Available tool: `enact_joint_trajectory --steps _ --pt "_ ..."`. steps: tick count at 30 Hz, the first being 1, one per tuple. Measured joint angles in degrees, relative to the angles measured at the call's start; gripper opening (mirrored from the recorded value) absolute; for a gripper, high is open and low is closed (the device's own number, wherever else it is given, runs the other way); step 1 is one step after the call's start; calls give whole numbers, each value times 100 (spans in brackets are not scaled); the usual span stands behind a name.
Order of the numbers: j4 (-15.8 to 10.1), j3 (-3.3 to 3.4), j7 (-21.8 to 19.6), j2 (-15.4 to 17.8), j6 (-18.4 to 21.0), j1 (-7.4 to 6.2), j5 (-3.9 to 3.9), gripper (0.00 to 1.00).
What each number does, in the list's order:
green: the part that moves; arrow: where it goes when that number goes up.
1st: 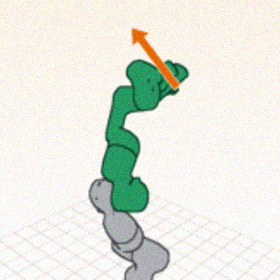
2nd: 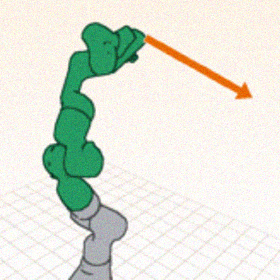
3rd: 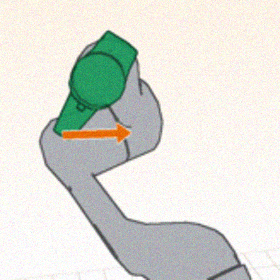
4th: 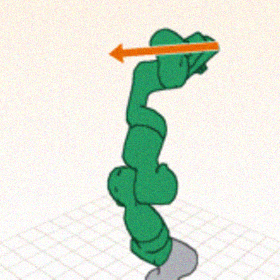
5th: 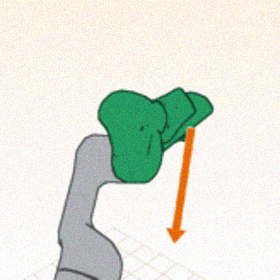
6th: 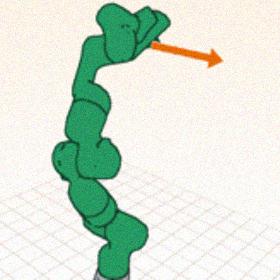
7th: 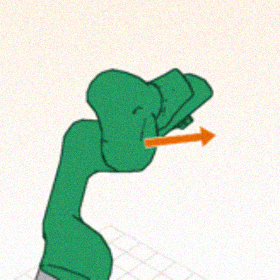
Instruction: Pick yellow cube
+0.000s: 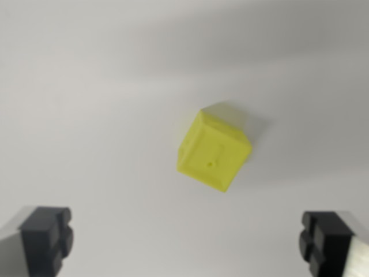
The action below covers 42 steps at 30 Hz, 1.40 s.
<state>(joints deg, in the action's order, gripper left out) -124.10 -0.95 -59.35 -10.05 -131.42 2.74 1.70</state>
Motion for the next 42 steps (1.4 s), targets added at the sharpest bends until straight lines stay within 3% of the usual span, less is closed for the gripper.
enact_joint_trajectory --steps 42 --pt "-989 2 -1515 -716 -1890 165 -64 100"
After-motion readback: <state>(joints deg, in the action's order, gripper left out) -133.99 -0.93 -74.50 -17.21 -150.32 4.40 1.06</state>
